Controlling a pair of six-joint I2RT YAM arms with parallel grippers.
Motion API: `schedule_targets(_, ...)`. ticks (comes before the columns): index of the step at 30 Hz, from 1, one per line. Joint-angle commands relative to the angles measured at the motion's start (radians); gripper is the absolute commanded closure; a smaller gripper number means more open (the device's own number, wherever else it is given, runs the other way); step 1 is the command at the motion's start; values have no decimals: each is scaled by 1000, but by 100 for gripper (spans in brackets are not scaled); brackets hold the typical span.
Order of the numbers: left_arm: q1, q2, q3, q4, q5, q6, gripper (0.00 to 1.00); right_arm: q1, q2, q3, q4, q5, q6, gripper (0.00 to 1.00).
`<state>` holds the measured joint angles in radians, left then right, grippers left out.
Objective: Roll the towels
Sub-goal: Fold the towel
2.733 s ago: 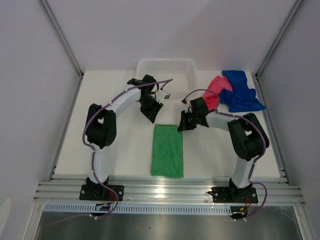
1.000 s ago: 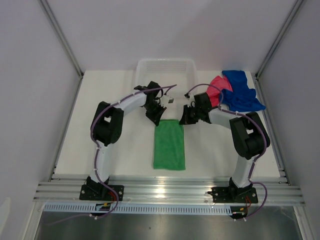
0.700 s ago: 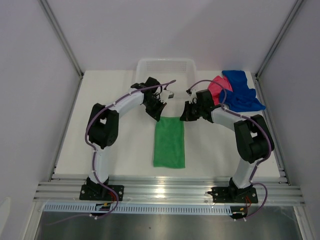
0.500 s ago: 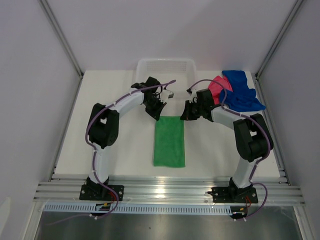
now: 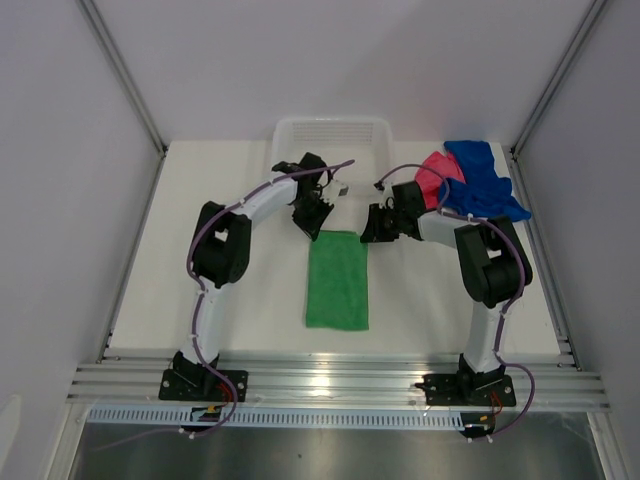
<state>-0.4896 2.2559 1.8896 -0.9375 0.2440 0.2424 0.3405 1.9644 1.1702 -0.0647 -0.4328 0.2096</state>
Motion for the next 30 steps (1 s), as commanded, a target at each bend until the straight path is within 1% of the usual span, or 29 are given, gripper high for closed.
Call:
schedule_targets(1, 5, 1, 58, -34, -29, -29, 76, -6, 4, 42, 42, 23, 1, 69)
schedule_targets(4, 5, -1, 60, -24, -54, -35, 70, -6, -12, 49, 40, 37, -3, 64)
schedule_targets(7, 5, -5, 60, -27, -75, -37, 64, -5, -39, 71, 0, 80, -15, 63)
schedule_targets(10, 5, -45, 48, -38, -88, -28, 64, -5, -117, 46, -32, 140, -18, 64)
schedule_targets(11, 5, -65, 33, -38, -68, -22, 63, -1, -181, 8, -33, 149, -12, 64)
schedule_targets(13, 3, -145, -7, -27, -34, 1, 63, 8, -254, -41, -49, 160, -9, 65)
schedule_targets(14, 3, -172, -47, -21, -5, 8, 63, 27, -325, -94, -58, 157, -7, 66)
schedule_targets(15, 3, -205, -87, -18, 4, 18, 63, 40, -358, -125, -67, 149, -3, 71)
schedule_targets(16, 3, -267, -128, -9, 14, 24, 62, 58, -392, -160, -67, 111, 5, 73)
schedule_targets(17, 3, -297, -150, -6, 20, 31, 61, 78, -422, -199, -58, 77, 16, 76)
schedule_targets(18, 3, -323, -171, -6, 24, 40, 60, 133, -477, -269, -43, 42, 40, 80)
schedule_targets(19, 3, -369, -235, 0, 21, 44, 60, 164, -499, -305, 0, 13, 63, 85)
schedule_targets(20, 5, -387, -256, 2, 15, 55, 60, 201, -519, -340, 37, 2, 95, 88)
schedule_targets(21, 6, -406, -274, 2, 11, 57, 60, 271, -535, -375, 104, -13, 173, 92)
schedule_targets(22, 9, -424, -320, 5, 0, 58, 60, 308, -545, -442, 241, -33, 215, 92)
schedule_targets(23, 14, -459, -361, 11, -2, 60, 60, 339, -539, -461, 300, -70, 247, 92)
schedule_targets(25, 32, -499, -421, 17, 5, 52, 60, 408, -492, -466, 386, -49, 336, 95)
schedule_targets(26, 48, -537, -478, 23, 8, 52, 60, 425, -467, -465, 408, -28, 365, 96)
schedule_targets(27, 55, -559, -498, 29, 8, 52, 60, 439, -440, -460, 433, -29, 393, 97)
schedule_targets(29, 71, -599, -549, 40, -2, 55, 59, 477, -363, -417, 395, -6, 457, 100)
schedule_targets(30, 88, -634, -557, 39, -5, 57, 59, 483, -340, -400, 357, 34, 476, 100)
